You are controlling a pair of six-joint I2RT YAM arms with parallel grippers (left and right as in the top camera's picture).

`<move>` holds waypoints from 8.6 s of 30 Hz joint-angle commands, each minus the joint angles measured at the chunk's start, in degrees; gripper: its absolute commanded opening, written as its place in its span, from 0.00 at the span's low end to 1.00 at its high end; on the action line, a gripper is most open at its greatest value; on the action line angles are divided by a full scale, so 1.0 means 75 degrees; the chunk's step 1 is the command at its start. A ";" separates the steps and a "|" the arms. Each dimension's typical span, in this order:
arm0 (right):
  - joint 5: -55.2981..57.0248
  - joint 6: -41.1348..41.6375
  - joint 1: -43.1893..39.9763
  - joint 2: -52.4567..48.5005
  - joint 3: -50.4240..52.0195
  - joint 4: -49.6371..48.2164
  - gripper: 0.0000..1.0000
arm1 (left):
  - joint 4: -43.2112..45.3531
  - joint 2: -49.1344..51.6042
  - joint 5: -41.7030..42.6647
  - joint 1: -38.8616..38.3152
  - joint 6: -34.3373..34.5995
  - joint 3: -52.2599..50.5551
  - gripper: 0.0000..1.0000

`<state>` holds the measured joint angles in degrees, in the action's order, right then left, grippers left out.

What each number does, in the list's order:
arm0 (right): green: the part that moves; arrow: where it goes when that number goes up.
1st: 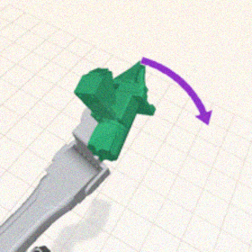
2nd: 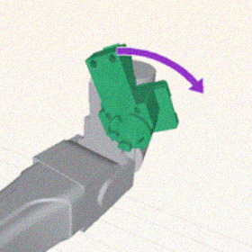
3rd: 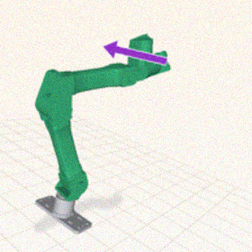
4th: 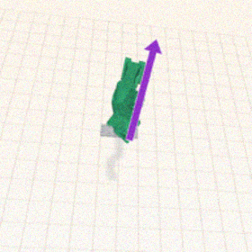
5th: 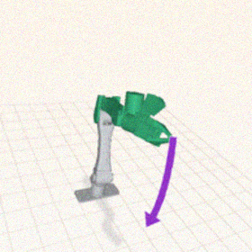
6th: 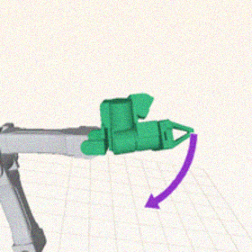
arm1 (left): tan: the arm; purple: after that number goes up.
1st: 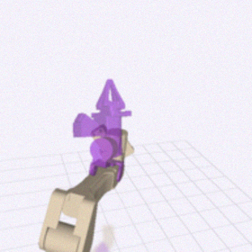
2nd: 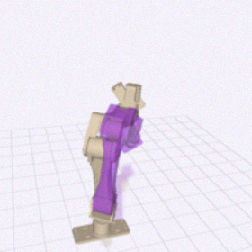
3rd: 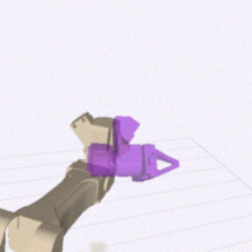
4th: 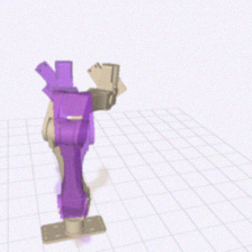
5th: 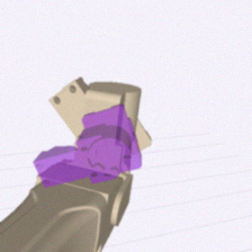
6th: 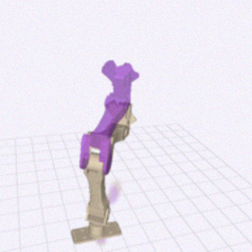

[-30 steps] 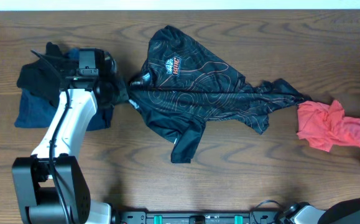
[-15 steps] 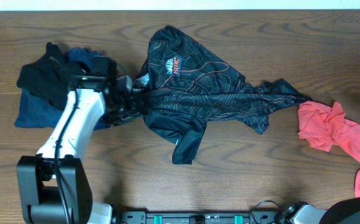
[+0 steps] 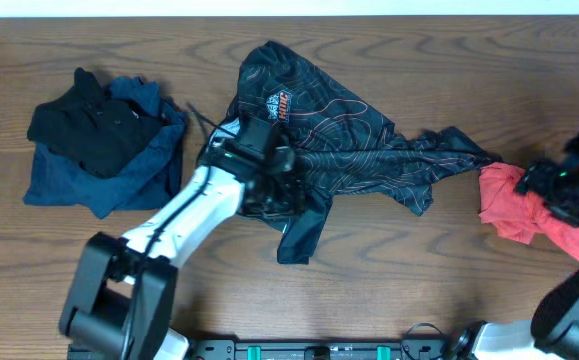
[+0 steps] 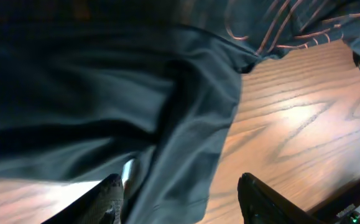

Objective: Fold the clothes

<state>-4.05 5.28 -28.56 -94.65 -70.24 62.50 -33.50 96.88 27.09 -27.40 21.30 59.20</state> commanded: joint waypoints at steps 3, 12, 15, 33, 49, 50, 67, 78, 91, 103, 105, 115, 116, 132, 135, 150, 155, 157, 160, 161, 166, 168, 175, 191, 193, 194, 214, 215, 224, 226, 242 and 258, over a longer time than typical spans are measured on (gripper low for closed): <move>0.0020 -0.0175 0.0455 -0.0519 0.0475 -0.0157 0.41 | 0.0239 0.0778 -0.0335 -0.0338 0.0650 -0.0073 0.61; 0.0029 -0.0085 0.0560 -0.1588 0.0825 -0.1507 0.37 | 0.0163 0.1413 -0.0326 -0.0344 0.0664 -0.0073 0.61; 0.0469 0.0143 0.0516 -0.1813 0.0822 -0.2366 0.36 | 0.0029 0.1413 -0.0326 -0.0344 0.0664 -0.0073 0.61; 0.1224 0.1253 -0.1137 -0.1778 -0.2355 -0.2022 0.69 | -0.1303 0.1341 -0.0883 0.0452 0.0157 -0.0061 0.66; 0.0624 0.1029 0.0504 -0.1483 -0.2728 0.0000 0.77 | -0.1090 -0.0195 -0.1935 0.0122 -0.0807 -0.0058 0.84; 0.0624 0.1026 0.0504 -0.1483 -0.2728 0.0047 0.77 | -0.1169 -0.0189 -0.2168 0.0125 -0.0516 -0.0058 0.84; 0.0627 0.0822 0.0495 -0.1483 -0.2728 0.0306 0.78 | -0.0154 0.0315 -0.1871 0.0341 0.1708 -0.0877 0.95; 0.0624 0.0761 0.0495 -0.1483 -0.2728 0.0629 0.76 | 0.0440 0.0184 -0.1413 0.0431 0.1169 -0.0825 0.06; -0.0050 0.0169 0.0886 -0.1483 -0.1958 0.1294 0.74 | -0.2474 -0.2804 -0.1405 0.2221 0.0160 -0.0501 0.06; -0.0236 0.0956 0.1970 -0.1483 0.0650 -0.0306 0.73 | -0.2361 -0.2955 -0.1413 0.2244 0.0160 -0.0504 0.06; -0.0236 0.1169 0.1958 -0.1483 0.0985 -0.0810 0.74 | -0.2363 -0.2955 -0.1413 0.2244 0.0163 -0.0504 0.06; -0.0236 0.1614 0.1967 -0.1483 0.1900 -0.3191 0.60 | -0.2358 -0.2955 -0.1413 0.2244 0.0163 -0.0504 0.06; -0.0236 0.1649 0.1967 -0.1483 0.1932 -0.3284 0.56 | -0.2358 -0.2955 -0.1413 0.2244 0.0163 -0.0504 0.06; -0.0239 0.1463 0.1842 -0.1023 0.1367 -0.2463 0.01 | -0.2396 -0.3092 -0.1411 0.2244 -0.0017 -0.0341 0.06; -0.0242 0.1326 0.1696 -0.0344 0.0554 -0.1588 0.01 | -0.2605 -0.3255 -0.1411 0.2244 -0.0251 0.0245 0.06; -0.0236 0.1116 0.0726 0.2681 -0.4141 0.1204 0.01 | -0.2789 -0.4162 -0.1416 0.2527 -0.0755 0.4899 0.06; -0.0233 0.1119 0.0309 0.3188 -0.5193 0.1268 0.01 | -0.2777 -0.4695 -0.1419 0.2806 -0.0758 0.5490 0.06; -0.0210 0.1125 0.0184 0.3281 -0.5610 0.1218 0.01 | -0.2704 -0.4887 -0.1431 0.2847 -0.0848 0.5598 0.06; -0.0137 0.1154 0.0108 0.3238 -0.6012 0.1122 0.01 | -0.2611 -0.5004 -0.1679 0.2847 -0.0898 0.5598 0.06; -0.0125 0.1186 0.0108 0.3194 -0.6059 0.1093 0.01 | -0.2614 -0.4995 -0.1708 0.2844 -0.0898 0.5595 0.06; -0.0289 0.1204 0.0117 0.2559 -0.6062 0.1241 0.01 | -0.2669 -0.4368 -0.1693 0.2844 -0.0895 0.5595 0.06; -0.0382 0.1160 0.0117 0.2130 -0.6062 0.1338 0.01 | -0.2672 -0.3969 -0.1606 0.2844 -0.0898 0.5595 0.06; -0.0385 0.0973 0.0577 0.0146 -0.6056 0.1067 0.01 | -0.1851 -0.1743 -0.1072 0.2830 -0.1154 0.5595 0.06; 0.0303 0.2439 0.0851 -0.1099 -0.7825 -0.2183 0.01 | 0.4086 -0.0152 -0.1096 0.3063 -0.0784 0.7114 0.06; 0.0548 0.2337 0.0804 -0.1052 -0.8346 -0.1722 0.01 | 0.3483 -0.0178 -0.1064 0.3188 -0.0895 0.7697 0.06; 0.0726 0.2250 0.0787 -0.1049 -0.8527 -0.1431 0.01 | 0.3051 -0.0195 -0.0982 0.3252 -0.0903 0.7933 0.06; 0.3083 0.1842 0.0740 -0.1128 -0.4637 0.3130 0.01 | -0.6458 -0.0201 -0.0067 0.3040 -0.3244 0.5479 0.06; 0.3077 0.1880 0.0729 -0.1113 -0.4199 0.3115 0.01 | -0.6513 -0.0207 -0.0064 0.3028 -0.3244 0.5141 0.06; 0.2381 0.1923 0.0204 -0.0734 -0.1198 0.2110 0.01 | -0.6473 -0.0609 -0.0067 0.2661 -0.3299 0.2078 0.06; 0.2326 0.1920 -0.0032 -0.0548 -0.0790 0.1915 0.01 | -0.6408 -0.0845 -0.0070 0.2579 -0.3299 0.1553 0.06; 0.1262 0.1279 -0.0128 0.0629 -0.0149 0.1163 0.01 | -0.4194 -0.2346 -0.0070 0.2576 -0.2416 0.0134 0.06; 0.1306 0.1303 0.0216 0.0076 0.0283 -0.1003 0.02 | -0.1419 -0.1953 -0.0070 0.2576 -0.1740 0.0134 0.06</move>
<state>4.21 15.68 -27.14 -93.14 -68.36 56.29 -45.01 80.36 27.97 -8.38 7.51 60.34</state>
